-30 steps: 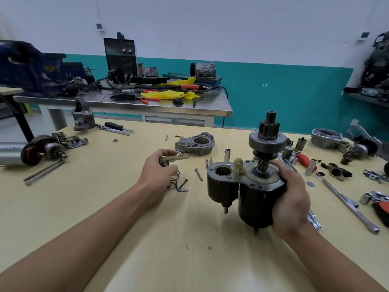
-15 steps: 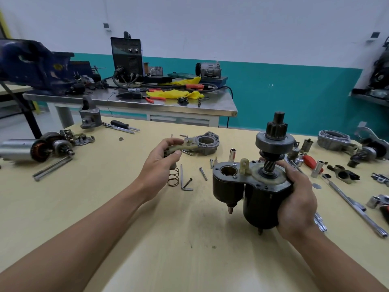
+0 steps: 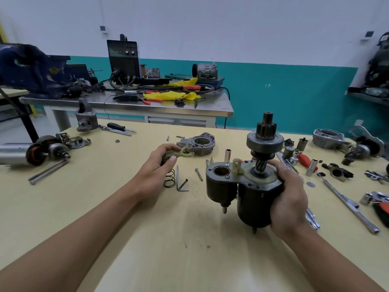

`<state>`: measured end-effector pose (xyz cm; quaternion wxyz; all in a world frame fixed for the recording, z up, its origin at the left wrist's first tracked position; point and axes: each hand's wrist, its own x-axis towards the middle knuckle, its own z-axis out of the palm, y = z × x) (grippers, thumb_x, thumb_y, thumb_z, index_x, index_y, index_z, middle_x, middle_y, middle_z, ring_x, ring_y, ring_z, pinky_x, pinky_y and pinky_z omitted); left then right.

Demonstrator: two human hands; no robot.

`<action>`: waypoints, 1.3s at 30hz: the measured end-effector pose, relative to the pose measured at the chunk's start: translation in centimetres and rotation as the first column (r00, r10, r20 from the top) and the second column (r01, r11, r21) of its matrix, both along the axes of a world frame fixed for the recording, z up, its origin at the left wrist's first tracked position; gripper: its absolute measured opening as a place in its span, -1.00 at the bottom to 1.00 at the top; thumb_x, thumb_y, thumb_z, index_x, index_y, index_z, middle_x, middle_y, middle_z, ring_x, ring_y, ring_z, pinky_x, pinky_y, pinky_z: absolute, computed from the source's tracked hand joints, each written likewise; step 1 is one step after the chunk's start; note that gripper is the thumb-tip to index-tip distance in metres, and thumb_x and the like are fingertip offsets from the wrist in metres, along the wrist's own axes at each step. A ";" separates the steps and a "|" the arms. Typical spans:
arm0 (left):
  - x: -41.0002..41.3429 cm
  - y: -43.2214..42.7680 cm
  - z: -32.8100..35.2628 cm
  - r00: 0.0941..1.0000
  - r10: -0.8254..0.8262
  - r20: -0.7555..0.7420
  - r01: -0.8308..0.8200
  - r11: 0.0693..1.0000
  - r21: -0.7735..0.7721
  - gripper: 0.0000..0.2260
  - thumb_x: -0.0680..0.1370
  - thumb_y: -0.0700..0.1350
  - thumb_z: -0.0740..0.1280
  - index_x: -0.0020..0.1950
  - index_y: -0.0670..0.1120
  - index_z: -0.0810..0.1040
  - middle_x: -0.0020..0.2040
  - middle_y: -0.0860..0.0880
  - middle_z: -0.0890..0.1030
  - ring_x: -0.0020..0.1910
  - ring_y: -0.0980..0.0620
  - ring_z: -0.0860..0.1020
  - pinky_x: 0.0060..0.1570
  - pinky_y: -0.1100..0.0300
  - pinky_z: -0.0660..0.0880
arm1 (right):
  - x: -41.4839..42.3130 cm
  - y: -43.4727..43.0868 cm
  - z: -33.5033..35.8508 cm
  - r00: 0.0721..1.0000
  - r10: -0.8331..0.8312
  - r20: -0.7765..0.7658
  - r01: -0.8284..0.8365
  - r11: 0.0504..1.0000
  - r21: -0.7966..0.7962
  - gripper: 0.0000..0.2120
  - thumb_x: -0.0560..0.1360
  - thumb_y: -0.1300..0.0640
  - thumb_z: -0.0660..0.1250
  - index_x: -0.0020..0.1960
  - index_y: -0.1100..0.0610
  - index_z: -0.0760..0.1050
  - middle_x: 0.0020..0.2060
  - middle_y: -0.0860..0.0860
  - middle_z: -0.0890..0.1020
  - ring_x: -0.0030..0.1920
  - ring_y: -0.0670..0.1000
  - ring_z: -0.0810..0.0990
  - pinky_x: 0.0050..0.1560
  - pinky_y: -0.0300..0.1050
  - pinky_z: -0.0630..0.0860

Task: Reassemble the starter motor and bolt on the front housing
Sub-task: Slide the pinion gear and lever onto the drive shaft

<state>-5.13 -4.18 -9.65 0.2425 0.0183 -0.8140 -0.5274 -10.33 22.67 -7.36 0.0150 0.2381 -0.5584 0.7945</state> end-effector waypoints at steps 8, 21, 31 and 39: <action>-0.1 0.7 -0.4 0.999 -0.042 -0.015 0.032 0.905 -0.424 -0.70 0.68 -0.19 0.22 0.21 0.23 0.43 0.06 0.44 0.43 0.18 0.08 0.38 0.20 0.20 0.34 | 0.0 0.1 0.1 0.997 0.020 -0.074 -0.019 1.000 0.014 -0.58 0.51 0.01 0.05 -0.06 -0.16 0.70 -0.10 -0.06 0.74 -0.03 -0.07 0.68 -0.12 -0.32 0.56; 1.0 -0.5 -0.2 0.997 0.031 0.065 -0.006 0.934 -0.356 -0.59 0.59 -0.22 0.39 0.29 0.25 0.51 -0.08 0.06 0.57 -0.21 0.25 0.48 -0.15 0.45 0.40 | -0.2 0.1 -0.1 0.997 0.032 -0.077 -0.028 0.998 0.049 -0.58 0.51 -0.02 0.03 0.00 -0.13 0.68 -0.04 0.01 0.73 0.00 -0.02 0.68 -0.12 -0.29 0.56; 2.3 4.8 5.9 0.952 -0.251 -0.175 0.223 0.960 -0.167 -0.73 0.60 -0.09 0.24 0.22 0.19 0.58 -0.09 0.15 0.59 -0.15 0.09 0.54 -0.11 0.26 0.53 | -0.5 0.0 -0.3 0.994 0.028 -0.107 -0.023 0.999 0.046 -0.58 0.55 0.02 0.02 0.06 0.06 0.66 -0.04 0.13 0.71 0.01 0.12 0.66 -0.05 -0.11 0.56; 1.4 9.3 7.3 0.936 -0.320 -0.148 0.298 0.942 -0.155 -0.74 0.60 -0.06 0.22 0.19 0.25 0.55 -0.03 0.24 0.60 -0.03 0.17 0.55 -0.05 0.36 0.47 | -0.5 0.1 -0.4 0.993 0.027 -0.117 -0.019 0.998 0.063 -0.55 0.49 -0.13 0.09 0.08 0.06 0.65 -0.02 0.14 0.71 0.05 0.17 0.65 0.01 0.04 0.51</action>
